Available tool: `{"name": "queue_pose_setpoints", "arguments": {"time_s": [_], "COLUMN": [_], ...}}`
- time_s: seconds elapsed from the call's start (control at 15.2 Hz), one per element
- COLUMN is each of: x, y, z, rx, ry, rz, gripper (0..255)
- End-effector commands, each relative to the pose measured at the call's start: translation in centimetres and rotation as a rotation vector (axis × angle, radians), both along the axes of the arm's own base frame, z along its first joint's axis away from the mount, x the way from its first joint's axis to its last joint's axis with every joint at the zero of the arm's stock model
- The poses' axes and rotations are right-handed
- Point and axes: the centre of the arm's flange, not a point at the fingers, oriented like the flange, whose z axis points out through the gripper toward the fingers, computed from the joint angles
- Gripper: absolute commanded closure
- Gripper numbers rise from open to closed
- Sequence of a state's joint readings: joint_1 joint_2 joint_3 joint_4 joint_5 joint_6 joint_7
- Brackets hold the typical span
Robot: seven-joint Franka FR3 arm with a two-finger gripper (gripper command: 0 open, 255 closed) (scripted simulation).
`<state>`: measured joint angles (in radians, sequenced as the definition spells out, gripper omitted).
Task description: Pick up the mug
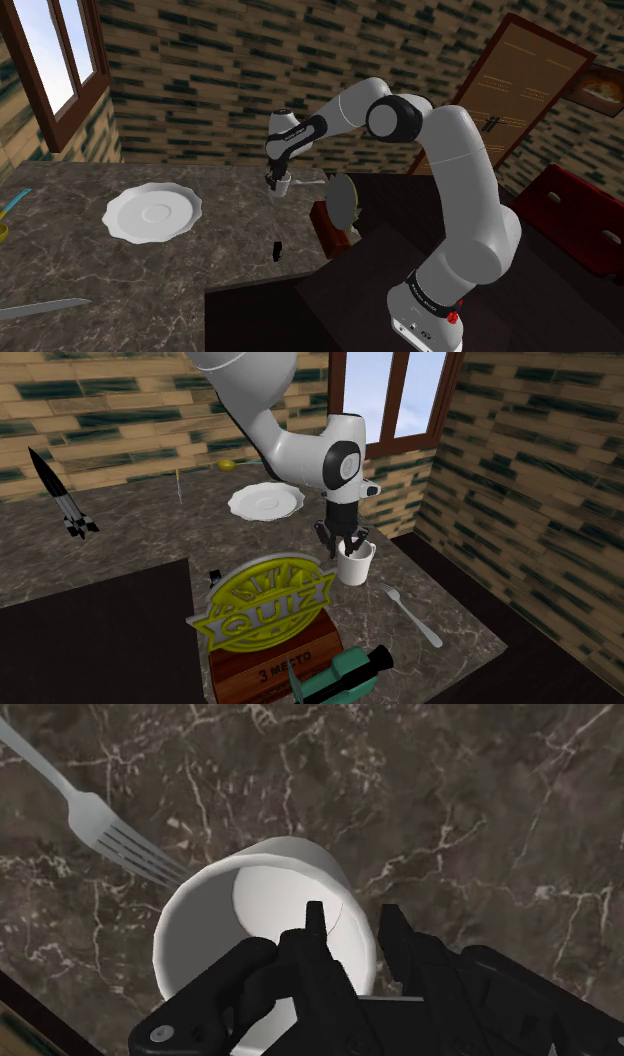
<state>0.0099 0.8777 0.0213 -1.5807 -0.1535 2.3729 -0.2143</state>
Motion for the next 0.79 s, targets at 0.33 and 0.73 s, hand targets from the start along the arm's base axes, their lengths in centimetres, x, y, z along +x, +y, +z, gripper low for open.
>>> {"name": "queue_pose_setpoints", "arguments": {"time_s": [0.33,0.73], "x": [0.0,-0.1], "y": [0.0,0.0], "z": [-0.1,2.1], "rx": [0.0,0.0], "ry": [0.0,0.0], "rz": [0.0,0.0], "gripper": [255,255]}}
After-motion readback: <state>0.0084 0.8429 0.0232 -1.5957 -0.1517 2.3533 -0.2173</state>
